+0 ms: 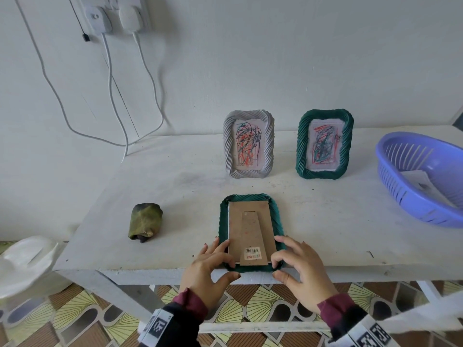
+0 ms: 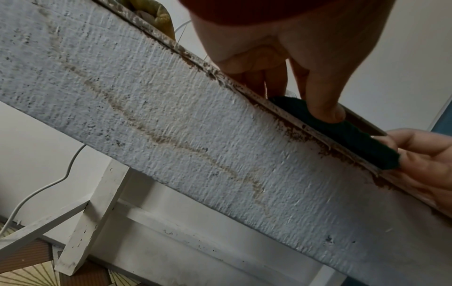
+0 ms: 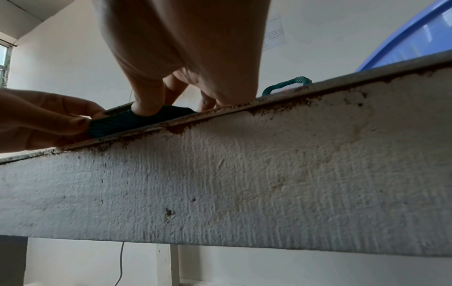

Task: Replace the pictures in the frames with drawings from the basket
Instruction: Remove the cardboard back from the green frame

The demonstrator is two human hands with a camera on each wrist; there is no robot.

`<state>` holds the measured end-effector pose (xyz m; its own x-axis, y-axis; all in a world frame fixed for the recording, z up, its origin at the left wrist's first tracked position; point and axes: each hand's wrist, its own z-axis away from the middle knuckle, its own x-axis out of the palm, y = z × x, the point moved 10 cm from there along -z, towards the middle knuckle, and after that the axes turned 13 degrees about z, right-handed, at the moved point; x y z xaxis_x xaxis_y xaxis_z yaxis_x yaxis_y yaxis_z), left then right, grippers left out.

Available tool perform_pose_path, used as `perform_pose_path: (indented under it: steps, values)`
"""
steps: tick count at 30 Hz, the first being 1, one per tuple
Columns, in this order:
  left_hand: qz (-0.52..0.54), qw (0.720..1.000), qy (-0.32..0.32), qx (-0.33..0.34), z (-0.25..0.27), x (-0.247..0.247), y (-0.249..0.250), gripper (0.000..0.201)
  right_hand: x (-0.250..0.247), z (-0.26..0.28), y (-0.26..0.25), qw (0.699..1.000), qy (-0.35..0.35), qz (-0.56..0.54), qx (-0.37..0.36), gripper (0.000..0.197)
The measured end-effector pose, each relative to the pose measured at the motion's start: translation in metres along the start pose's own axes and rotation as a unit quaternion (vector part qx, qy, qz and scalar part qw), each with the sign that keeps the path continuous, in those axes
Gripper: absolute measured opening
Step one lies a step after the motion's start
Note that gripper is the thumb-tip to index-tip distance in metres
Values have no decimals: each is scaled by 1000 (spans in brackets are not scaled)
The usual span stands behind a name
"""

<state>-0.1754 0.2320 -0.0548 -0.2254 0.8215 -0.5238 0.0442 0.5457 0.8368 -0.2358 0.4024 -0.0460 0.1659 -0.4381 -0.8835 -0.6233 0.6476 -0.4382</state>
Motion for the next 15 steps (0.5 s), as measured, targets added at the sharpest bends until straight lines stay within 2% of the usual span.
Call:
perform_pose_path:
  steps: [5,8,9,12,15]
  values:
    - [-5,1000,3,0,0,1,-1,39,1,0,0,1000,-1,8,2,28]
    - [9,1000,3,-7,2,0,-2,18,1,1,-1,1000,-3,3,2,27]
    - [16,1000,6,-14,2,-1,-3,17,1,1,0,1000,-8,-1,4,25]
    - [47,997,52,-35,-1,-11,-3,24,-1,1,0,999,-15,-28,14,14]
    - [77,990,107,-43,-10,-25,4,37,-8,-4,1,998,-1,-55,37,22]
